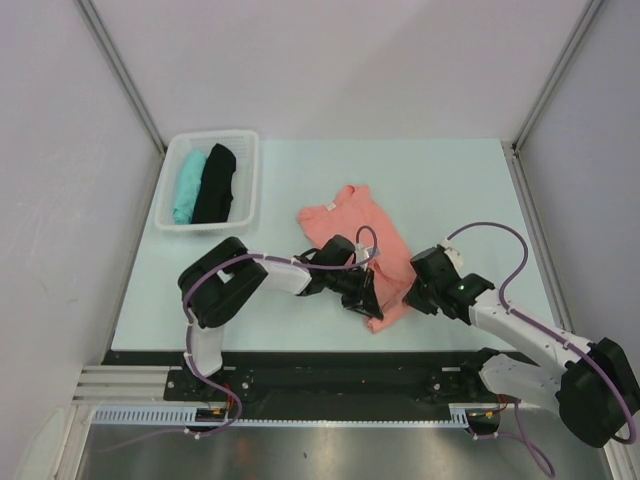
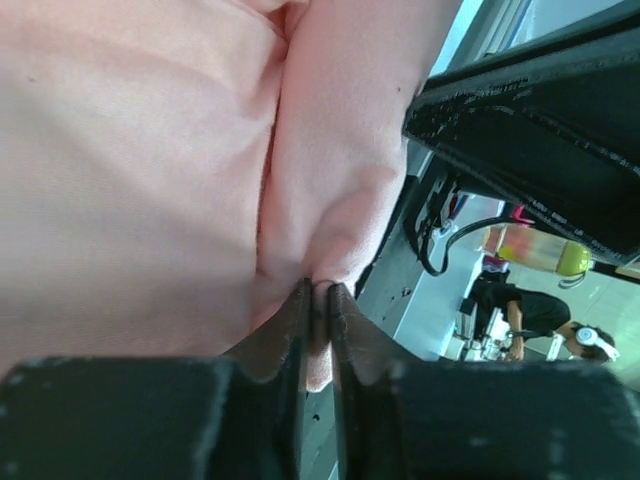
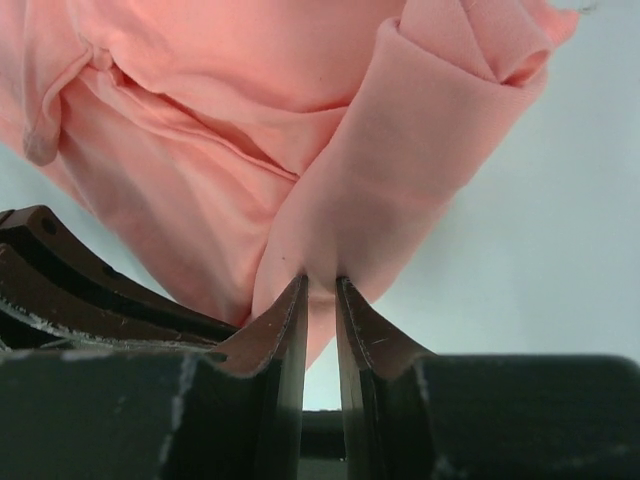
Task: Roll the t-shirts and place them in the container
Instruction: Roll the T-shirt to the center of the board.
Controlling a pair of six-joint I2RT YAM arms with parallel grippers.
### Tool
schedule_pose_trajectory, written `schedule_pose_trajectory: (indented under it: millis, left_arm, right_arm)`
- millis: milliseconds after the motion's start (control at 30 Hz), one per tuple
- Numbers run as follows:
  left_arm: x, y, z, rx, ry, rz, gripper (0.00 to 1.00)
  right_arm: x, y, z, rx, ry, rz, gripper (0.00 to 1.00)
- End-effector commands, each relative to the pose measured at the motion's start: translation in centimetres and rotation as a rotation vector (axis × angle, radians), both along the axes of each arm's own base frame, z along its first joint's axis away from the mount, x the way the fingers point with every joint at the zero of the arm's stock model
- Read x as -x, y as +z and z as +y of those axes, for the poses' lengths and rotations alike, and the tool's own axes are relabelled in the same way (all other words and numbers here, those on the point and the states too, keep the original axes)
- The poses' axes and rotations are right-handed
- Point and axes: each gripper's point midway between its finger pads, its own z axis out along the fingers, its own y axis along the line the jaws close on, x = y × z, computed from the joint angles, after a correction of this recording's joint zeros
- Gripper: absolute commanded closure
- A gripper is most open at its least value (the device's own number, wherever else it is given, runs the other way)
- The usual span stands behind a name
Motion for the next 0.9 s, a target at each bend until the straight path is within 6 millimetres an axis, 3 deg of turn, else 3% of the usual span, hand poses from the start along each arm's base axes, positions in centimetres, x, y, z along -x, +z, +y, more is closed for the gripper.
schedule_pose_trajectory:
  millis: [0, 167, 567, 767, 867]
  left_arm:
    - [-1.5, 0.9, 0.1, -0.014, 0.020, -0.061, 0.78]
    - [-2.5, 2.2, 0.6, -0.052, 0.022, -0.156, 0.60]
    - [-5.3, 7.3, 3.1, -0.170, 0.115, -0.488, 0.52]
    - [-3.6, 8.9, 0.2, -0.149, 0.049, -0.622, 0.55]
    - [-2.8, 8.0, -1.0, -0.134, 0.025, -0.610, 0.60]
  right_arm:
    - [-1.8, 0.2, -0.3, -0.006, -0.063, -0.041, 0.78]
    - [-3.1, 0.5, -0.7, -0.028, -0.089, -0.050, 0.78]
    - [-5.3, -0.3, 0.2, -0.047, -0.078, -0.008, 0.78]
    - [-6.3, -0.7, 1.0, -0.074, -0.071, 0.018, 0.78]
    - [-6.4, -0.8, 1.2, -0.089, -0.064, 0.029, 0.78]
